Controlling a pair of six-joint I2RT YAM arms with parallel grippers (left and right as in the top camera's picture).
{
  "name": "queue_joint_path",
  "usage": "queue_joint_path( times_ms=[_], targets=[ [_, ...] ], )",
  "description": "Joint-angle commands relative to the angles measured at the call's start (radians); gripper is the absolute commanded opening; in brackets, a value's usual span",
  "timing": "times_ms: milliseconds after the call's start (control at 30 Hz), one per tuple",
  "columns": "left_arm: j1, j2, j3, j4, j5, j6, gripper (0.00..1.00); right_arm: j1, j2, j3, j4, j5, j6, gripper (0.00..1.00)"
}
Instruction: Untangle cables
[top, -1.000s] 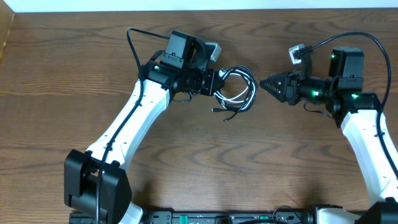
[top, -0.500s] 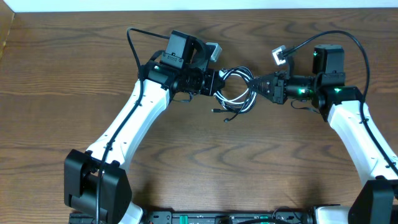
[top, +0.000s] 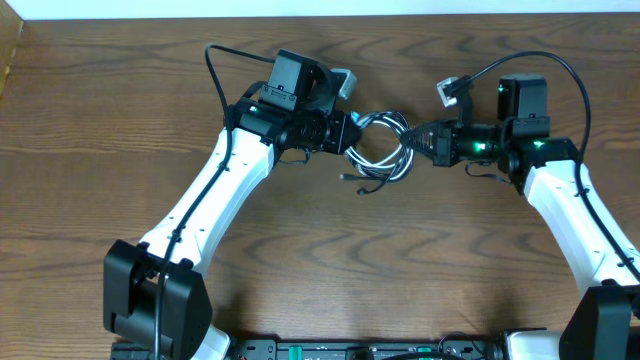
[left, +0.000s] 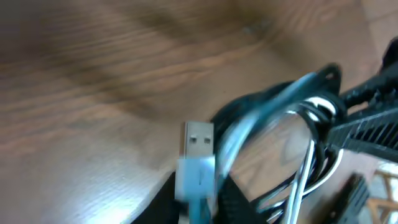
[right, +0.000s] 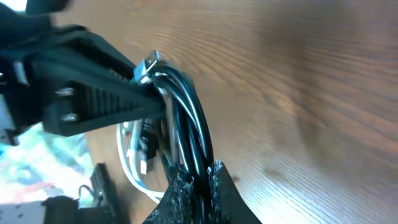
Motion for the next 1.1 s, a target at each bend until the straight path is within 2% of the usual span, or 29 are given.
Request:
queue_joint_path(
  times_ms=[0,67,167,267,567,1067],
  targets=[
    [0.007,0.003,0.015,0.004,-0.076,-0.008,0.40,0.002,0.000,0.018,-0.004,0.098,0.047,0.01],
    [0.007,0.003,0.015,0.004,-0.103,-0.008,0.48,0.002,-0.005,0.018,-0.003,0.109,0.047,0.01],
    [0.007,0.003,0.015,0.005,-0.117,-0.008,0.53,0.002,-0.022,0.018,-0.011,0.151,0.051,0.01],
    [0.007,0.003,0.015,0.008,-0.116,-0.018,0.54,0.003,-0.044,0.018,-0.037,0.224,0.080,0.01],
    [0.007,0.003,0.014,0.055,-0.116,-0.164,0.54,0.045,-0.060,0.018,-0.110,0.379,0.095,0.01],
    [0.007,0.003,0.014,0.122,-0.117,-0.166,0.55,0.094,-0.060,0.018,-0.117,0.374,0.096,0.01]
  ],
)
